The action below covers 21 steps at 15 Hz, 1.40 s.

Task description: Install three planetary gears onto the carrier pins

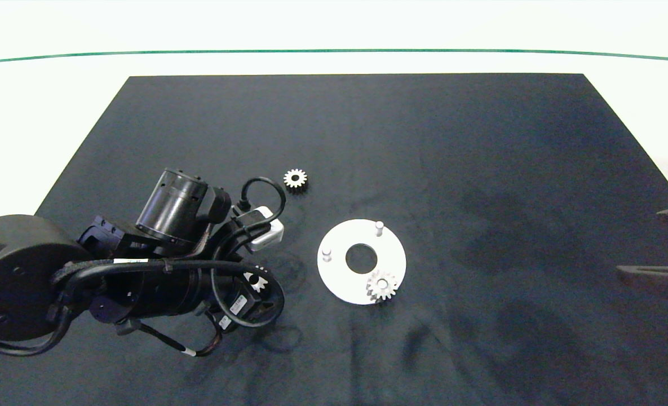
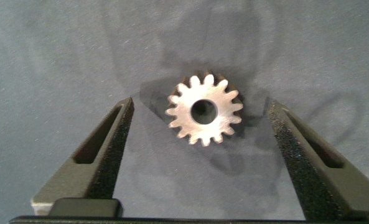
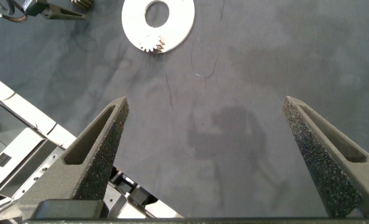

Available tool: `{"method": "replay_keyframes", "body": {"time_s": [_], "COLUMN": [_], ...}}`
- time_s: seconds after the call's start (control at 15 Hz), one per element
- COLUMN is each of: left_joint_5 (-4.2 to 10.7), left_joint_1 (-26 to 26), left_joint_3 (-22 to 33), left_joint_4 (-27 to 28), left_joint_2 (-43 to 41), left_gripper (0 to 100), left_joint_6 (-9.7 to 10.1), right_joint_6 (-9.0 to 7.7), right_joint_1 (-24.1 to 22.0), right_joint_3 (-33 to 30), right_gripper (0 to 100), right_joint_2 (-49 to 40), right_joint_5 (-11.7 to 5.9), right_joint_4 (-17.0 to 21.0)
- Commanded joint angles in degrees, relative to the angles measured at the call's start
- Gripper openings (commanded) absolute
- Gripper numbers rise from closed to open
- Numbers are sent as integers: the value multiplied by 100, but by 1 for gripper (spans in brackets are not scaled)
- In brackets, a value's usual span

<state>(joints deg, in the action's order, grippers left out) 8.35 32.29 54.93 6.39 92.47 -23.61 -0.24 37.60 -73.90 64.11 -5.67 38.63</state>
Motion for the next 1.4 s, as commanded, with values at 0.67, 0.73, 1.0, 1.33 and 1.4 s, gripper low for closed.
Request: {"method": "replay_keyframes", "body": {"time_s": [0.67, 0.73, 1.0, 1.33, 1.4], "left_joint_5": [9, 9, 0, -9, -18], "left_joint_1": [31, 31, 31, 31, 31], "left_joint_3": [-9, 0, -35, 0, 0], "left_joint_4": [3, -6, -6, -24, -24], "left_joint_2": [87, 96, 140, 167, 167], "left_gripper": [63, 62, 53, 44, 41], "left_joint_6": [103, 111, 199, 208, 217], "right_joint_6": [-20, -20, -28, -28, -28], "right_joint_1": [2, 2, 2, 2, 2], "right_joint_3": [-2, -2, -2, -2, -2], "right_gripper": [100, 100, 100, 100, 100], "right_joint_2": [14, 14, 14, 23, 14], "right_joint_5": [-4, -4, -4, -4, -4], "right_joint_4": [22, 22, 22, 13, 4]}}
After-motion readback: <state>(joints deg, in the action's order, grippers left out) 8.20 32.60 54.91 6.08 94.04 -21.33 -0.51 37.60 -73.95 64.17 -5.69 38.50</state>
